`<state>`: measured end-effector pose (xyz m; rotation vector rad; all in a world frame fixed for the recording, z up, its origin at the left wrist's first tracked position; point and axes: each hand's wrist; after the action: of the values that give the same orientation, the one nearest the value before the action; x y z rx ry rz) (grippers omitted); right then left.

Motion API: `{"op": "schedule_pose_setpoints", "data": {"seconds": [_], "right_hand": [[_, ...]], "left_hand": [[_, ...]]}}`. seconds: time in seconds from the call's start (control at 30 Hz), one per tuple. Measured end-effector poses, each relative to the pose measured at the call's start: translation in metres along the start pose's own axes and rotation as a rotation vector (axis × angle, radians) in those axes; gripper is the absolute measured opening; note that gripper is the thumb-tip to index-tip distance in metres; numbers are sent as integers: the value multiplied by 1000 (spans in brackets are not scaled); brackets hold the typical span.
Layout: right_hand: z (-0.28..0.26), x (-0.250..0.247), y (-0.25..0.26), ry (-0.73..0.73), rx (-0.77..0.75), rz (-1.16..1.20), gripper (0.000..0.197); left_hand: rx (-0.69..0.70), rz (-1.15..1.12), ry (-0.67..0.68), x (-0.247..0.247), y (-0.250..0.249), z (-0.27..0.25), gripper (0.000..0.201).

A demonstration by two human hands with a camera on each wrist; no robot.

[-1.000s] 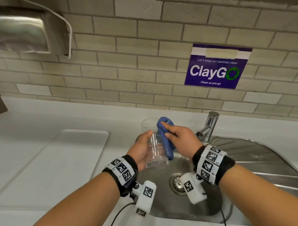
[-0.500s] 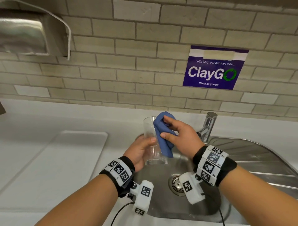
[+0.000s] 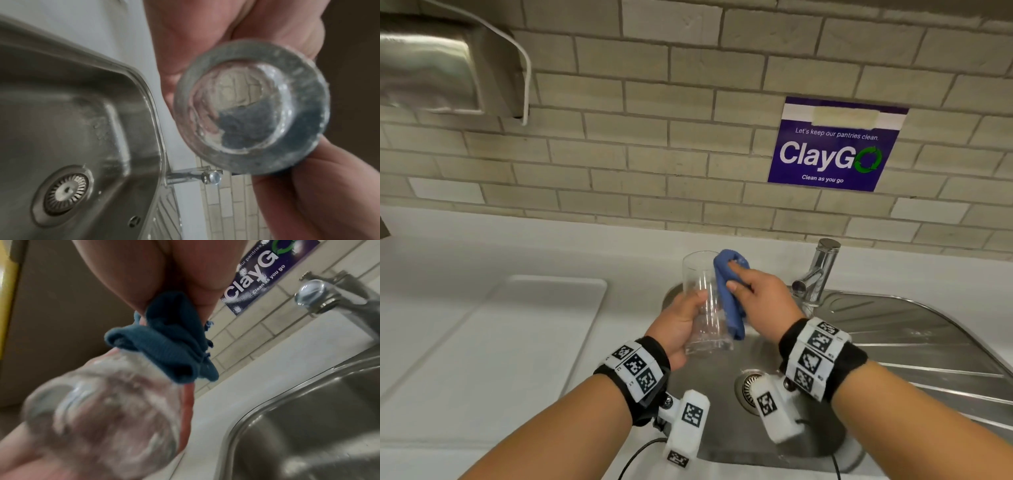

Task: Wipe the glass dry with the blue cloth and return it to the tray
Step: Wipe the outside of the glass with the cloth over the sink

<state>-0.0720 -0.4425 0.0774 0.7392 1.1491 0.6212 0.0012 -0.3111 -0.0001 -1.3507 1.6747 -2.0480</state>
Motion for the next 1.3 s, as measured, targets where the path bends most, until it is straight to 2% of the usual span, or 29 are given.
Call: {"op": "schedule_pose_setpoints", "data": {"seconds": [0.07,0.17,0.23,0.3,0.37,0.47,0.53,0.63,0.67,0.77,0.83,0.97,1.17,1.23,1.3], "right_hand": [[-9,4,4,29,-72,-21,42],[-28,13,-2,152,-149,-143,43],[-15,5,-5,102,-78,-100,38],[5,-6,-2,-12,1,7,31],[12,-8,4,-52,-1,54,33],[-10,5,7,70,-132,-136,41],[-19,10,-1,131,-179,-215,44],[3,-2,-1,31,-18,-36,38],[11,-7,2,-10,9,0,36],[13,-8,10,-14,-25,-1,35],[-5,1,7,60,-71,-76,37],[-24,10,-3,118,-119,-85,39],[-21,4,-6,125,-184,-161,43],[-22,4,-8,131,-220,-172,44],[-23,5,-10,128,-249,-174,45]], "left_hand": [[28,14,-23,-2,-3,3,61],[32,92,-61,-7,-3,3,67],[34,68,-5,-5,0,1,63],[17,27,61,0,2,2,50],[12,12,45,3,0,4,42],[16,47,-18,-2,-7,7,59],[42,81,-28,-5,-8,7,56],[14,72,13,-4,-1,7,64],[3,70,36,-2,0,7,60],[10,23,44,1,-4,9,45],[24,-31,-7,-2,-13,10,52],[25,-51,-76,-9,-18,11,91],[41,-54,-65,-2,-15,6,102],[74,-33,-98,-1,-16,5,91],[83,8,-106,-2,-17,4,64]]}}
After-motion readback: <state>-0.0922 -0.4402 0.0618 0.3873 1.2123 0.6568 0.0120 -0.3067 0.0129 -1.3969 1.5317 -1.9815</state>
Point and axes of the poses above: each hand's wrist, its own z-axis towards the middle knuckle, its own x-axis out of the palm, y = z × x, and after that the axes turned 2 degrees about -x, right-handed
